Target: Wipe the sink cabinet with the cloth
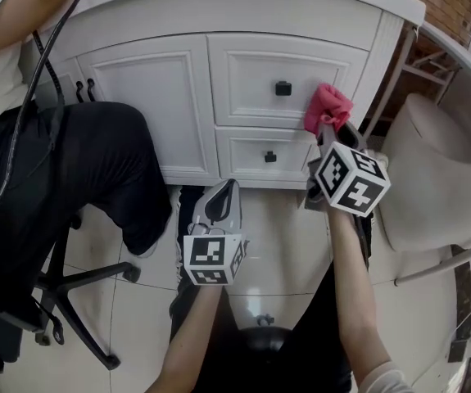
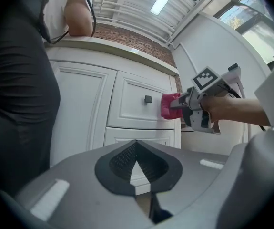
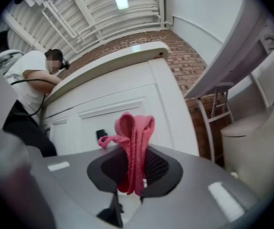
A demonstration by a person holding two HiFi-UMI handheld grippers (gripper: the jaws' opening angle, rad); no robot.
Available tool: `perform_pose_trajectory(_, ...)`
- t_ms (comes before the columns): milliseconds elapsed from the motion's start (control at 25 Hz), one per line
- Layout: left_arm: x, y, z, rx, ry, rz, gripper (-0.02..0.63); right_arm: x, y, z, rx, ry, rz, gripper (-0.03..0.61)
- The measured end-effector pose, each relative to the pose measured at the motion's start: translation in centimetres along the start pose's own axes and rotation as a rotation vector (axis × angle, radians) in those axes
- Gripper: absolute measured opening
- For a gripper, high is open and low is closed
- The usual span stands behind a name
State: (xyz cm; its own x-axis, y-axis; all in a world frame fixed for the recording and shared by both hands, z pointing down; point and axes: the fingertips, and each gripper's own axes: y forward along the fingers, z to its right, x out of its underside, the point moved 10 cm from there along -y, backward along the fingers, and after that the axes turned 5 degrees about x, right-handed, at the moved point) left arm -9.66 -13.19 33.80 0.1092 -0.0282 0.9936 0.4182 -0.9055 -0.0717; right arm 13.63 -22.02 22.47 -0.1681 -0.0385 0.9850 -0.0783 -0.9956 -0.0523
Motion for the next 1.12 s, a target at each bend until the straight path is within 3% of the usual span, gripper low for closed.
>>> perform_pose_trajectory(240,0.6,-1.7,-2.0,-0.031,-0.021,-0.017,0.015,6.0,1.4,-12.2,-0.261,-0.012,-0.108,0.061)
perform_pose_trajectory(400,1.2,-2.1,-3.2,-0.045,-0.02,-0.04,0.014,8.6,3.3,-16.0,-0.312,-0.06,-0.147,0.061)
perform_pose_trajectory(600,2.0,-1.5,-3.3,-0.046,-0.026,-0.056,0.015,8.3,3.9,-10.8,-0.215,-0.065,-0.119,0.061)
perform_pose_trajectory(960,3.0,0.6,0.1,0.009,-0.021,-0.071,0.015,5.6,1.7,5.2,0.095,-0.026,-0.057,0.061)
perform_pose_trajectory(1120,3.1,0.3,-0.2,0.003,-0.014,-0.078,0.015,5.3,1.1,7.8,0.187,0.029,-0.051,0.061)
